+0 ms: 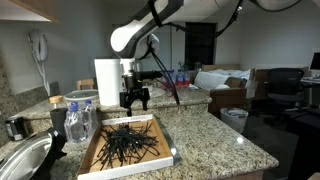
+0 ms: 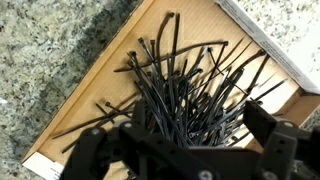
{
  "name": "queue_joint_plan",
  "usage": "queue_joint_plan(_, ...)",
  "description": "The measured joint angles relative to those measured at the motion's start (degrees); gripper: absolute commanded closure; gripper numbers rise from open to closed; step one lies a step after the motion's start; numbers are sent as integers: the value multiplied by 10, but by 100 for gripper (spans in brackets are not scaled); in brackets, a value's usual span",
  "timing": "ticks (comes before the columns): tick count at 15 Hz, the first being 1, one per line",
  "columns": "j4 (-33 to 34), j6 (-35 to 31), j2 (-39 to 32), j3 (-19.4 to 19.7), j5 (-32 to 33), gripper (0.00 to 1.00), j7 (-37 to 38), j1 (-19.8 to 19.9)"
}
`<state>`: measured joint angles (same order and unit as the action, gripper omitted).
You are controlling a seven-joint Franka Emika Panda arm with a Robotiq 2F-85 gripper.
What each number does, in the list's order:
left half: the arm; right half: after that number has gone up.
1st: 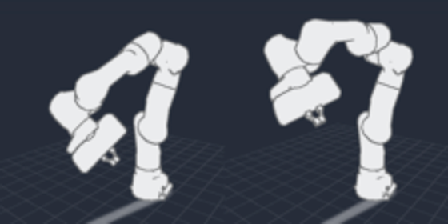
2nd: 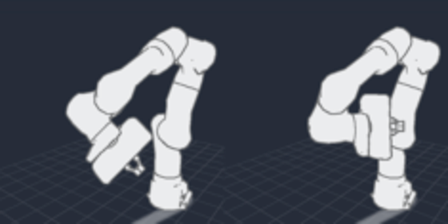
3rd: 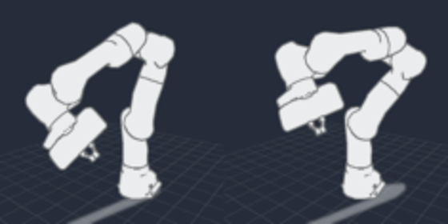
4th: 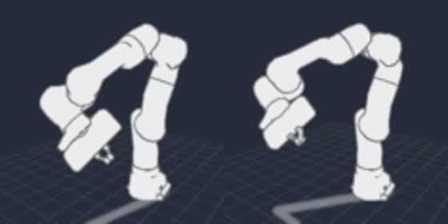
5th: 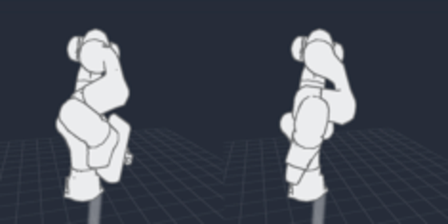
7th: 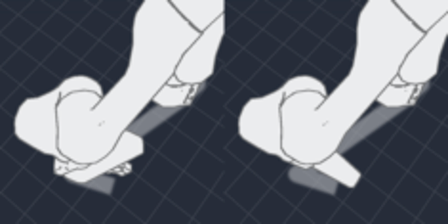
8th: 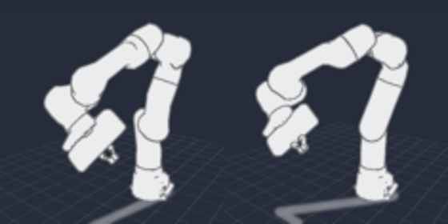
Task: Put the black objects into the box
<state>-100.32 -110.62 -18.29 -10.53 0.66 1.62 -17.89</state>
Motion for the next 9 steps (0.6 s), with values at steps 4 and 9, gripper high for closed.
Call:
queue_joint_plan(4, -117, -88, 80, 1, -24, 0, 14, 14)
queue_joint_plan(9, -276, -195, 188, 23, -81, 0, 27, 61)
